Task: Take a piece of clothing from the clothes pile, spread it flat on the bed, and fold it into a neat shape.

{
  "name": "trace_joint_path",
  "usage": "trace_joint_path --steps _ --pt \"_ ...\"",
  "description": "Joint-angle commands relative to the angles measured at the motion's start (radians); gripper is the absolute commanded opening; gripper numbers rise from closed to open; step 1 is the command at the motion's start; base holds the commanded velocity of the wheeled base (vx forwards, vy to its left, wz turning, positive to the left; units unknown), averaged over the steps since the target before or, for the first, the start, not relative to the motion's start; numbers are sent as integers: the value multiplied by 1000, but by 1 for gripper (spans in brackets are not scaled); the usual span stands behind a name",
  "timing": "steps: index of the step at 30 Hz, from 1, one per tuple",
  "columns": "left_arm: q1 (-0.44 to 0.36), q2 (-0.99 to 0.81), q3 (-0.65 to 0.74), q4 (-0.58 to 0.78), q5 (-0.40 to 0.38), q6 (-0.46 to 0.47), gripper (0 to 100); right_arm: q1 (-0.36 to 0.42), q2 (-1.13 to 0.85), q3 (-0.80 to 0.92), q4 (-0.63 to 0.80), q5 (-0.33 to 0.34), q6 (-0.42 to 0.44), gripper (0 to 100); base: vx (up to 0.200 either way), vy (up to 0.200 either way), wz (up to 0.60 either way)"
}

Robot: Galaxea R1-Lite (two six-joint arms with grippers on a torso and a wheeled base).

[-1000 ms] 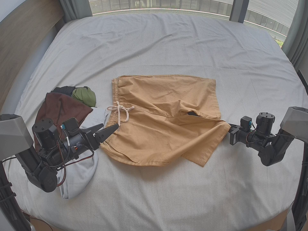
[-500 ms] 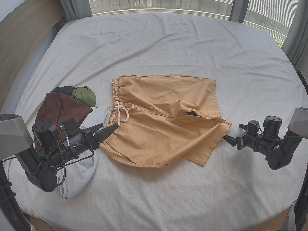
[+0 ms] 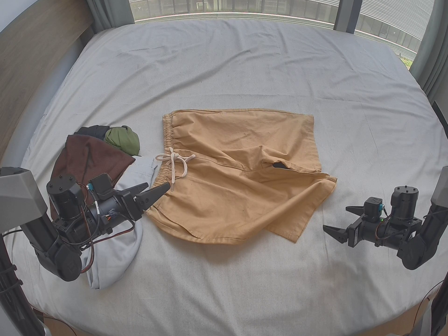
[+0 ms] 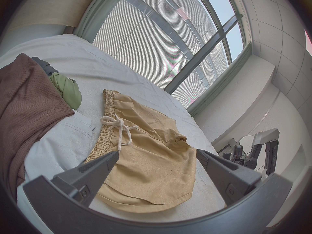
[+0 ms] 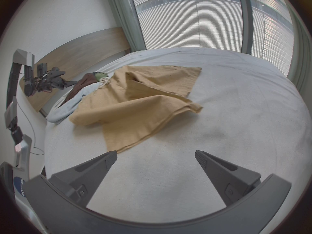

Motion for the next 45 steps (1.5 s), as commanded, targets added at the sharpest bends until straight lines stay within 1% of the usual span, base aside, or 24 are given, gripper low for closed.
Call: trace_joint_path --steps 1,7,10,13,15,16,17,18,20,25,29,35,39,45 --pt "0 -2 10 0 0 -1 100 83 -30 36 -2 0 20 100 0 0 0" --pt "0 -14 28 0 0 -1 100 167 -20 26 -5 -9 47 100 0 0 0" --pt "1 -16 39 0 0 -1 100 203 -5 15 -8 -52 76 100 0 0 0" --pt "3 -13 48 1 0 -1 100 224 7 7 -33 -86 157 100 0 0 0" --pt "3 -11 58 1 0 1 100 241 15 6 -60 -88 232 100 0 0 0" --pt "4 -10 58 1 0 1 100 244 15 4 -63 -88 243 100 0 0 0" --pt "4 -11 65 3 0 1 100 258 16 4 -79 -86 298 100 0 0 0" --pt "6 -11 74 3 0 -1 100 269 16 6 -88 -85 332 100 0 0 0" --pt "20 -7 85 4 2 -1 100 276 26 6 -106 -81 359 100 0 0 0" --pt "54 24 110 6 3 -8 100 272 62 4 -206 -81 369 100 0 0 0" --pt "74 67 102 7 8 -10 100 269 87 7 -249 -83 367 100 0 0 0" --pt "89 145 81 7 9 -10 100 267 84 7 -250 -83 367 100 0 0 0" --pt "98 182 59 6 46 -11 100 267 85 7 -250 -83 367 100 0 0 0" --pt "103 210 33 6 51 -13 100 267 87 6 -252 -81 367 100 0 0 0"
